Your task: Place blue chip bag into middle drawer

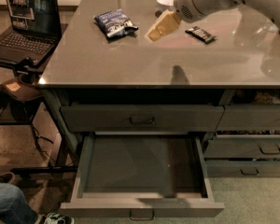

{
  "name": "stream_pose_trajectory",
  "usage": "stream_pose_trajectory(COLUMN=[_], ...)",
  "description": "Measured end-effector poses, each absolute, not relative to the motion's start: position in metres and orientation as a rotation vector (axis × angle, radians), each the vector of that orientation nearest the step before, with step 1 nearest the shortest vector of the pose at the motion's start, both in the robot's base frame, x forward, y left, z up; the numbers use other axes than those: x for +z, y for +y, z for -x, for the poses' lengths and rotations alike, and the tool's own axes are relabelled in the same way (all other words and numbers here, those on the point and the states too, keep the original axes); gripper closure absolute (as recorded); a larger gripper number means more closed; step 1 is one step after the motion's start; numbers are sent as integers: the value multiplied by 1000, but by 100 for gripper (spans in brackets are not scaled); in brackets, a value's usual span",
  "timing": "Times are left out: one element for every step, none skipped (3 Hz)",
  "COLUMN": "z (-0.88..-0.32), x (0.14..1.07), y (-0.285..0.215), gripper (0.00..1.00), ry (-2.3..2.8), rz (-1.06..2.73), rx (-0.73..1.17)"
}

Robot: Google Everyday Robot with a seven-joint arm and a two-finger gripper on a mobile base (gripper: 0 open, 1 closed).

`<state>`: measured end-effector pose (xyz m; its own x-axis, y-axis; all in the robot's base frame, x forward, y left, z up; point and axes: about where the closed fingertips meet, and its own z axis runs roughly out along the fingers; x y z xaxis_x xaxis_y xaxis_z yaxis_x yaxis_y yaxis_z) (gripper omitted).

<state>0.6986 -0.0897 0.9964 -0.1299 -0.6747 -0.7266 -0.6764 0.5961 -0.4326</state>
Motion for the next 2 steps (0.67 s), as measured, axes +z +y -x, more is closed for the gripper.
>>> stream_pose_trajectory(z=[-699,-722], x=[996,991], y=[-90,-84], gripper=[0,0], ry=[1831,1749], rz=[1095,1078], rx=[2,81])
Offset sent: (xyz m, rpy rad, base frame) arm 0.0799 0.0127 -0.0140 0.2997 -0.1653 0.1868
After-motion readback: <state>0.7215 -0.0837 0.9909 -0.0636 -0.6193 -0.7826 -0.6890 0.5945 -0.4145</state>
